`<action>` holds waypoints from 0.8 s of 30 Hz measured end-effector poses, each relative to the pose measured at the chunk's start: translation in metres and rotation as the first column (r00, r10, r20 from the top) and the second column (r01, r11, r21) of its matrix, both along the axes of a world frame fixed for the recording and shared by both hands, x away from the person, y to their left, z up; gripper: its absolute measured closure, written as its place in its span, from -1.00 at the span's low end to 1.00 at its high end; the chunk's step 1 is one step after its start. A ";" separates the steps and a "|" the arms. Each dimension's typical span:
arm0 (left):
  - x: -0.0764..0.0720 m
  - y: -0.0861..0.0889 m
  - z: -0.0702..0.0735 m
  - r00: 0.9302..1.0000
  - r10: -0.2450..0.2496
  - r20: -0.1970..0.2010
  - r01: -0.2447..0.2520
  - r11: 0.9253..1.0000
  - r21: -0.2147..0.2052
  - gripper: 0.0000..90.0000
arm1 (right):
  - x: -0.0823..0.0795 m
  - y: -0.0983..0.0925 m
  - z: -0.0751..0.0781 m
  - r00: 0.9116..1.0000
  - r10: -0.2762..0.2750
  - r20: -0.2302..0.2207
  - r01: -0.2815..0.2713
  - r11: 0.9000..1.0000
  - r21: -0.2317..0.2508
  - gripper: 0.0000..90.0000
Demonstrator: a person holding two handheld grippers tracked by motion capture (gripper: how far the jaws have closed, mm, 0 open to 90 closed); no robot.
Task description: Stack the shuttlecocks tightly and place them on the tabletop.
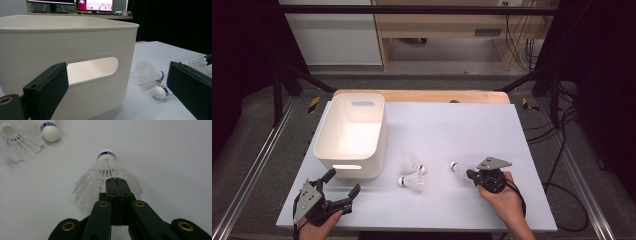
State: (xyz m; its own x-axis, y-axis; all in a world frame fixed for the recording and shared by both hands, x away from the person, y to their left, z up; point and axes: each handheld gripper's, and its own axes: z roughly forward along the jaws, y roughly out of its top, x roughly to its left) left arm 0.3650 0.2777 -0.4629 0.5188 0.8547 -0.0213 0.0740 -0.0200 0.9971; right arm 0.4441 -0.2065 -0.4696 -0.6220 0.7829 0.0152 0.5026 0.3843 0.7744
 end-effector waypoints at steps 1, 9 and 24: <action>0.000 0.000 0.000 1.000 0.000 -0.001 0.000 1.000 0.003 -0.91 | -0.001 -0.001 0.000 1.000 0.000 -0.003 0.000 1.000 0.012 1.00; -0.001 0.000 0.000 1.000 -0.001 0.000 0.001 1.000 0.002 -0.91 | -0.013 -0.002 0.001 1.000 0.003 -0.021 -0.002 0.998 0.061 0.97; 0.000 -0.001 0.000 1.000 -0.003 -0.003 0.003 1.000 -0.006 -0.92 | -0.034 0.009 0.004 0.996 0.020 -0.084 -0.015 0.997 0.069 0.14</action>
State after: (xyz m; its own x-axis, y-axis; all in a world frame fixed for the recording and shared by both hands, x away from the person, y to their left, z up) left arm 0.3650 0.2769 -0.4630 0.5211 0.8530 -0.0278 0.0769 -0.0145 0.9969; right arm 0.4100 -0.1970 -0.4658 -0.6298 0.7672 0.1216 0.5610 0.3410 0.7543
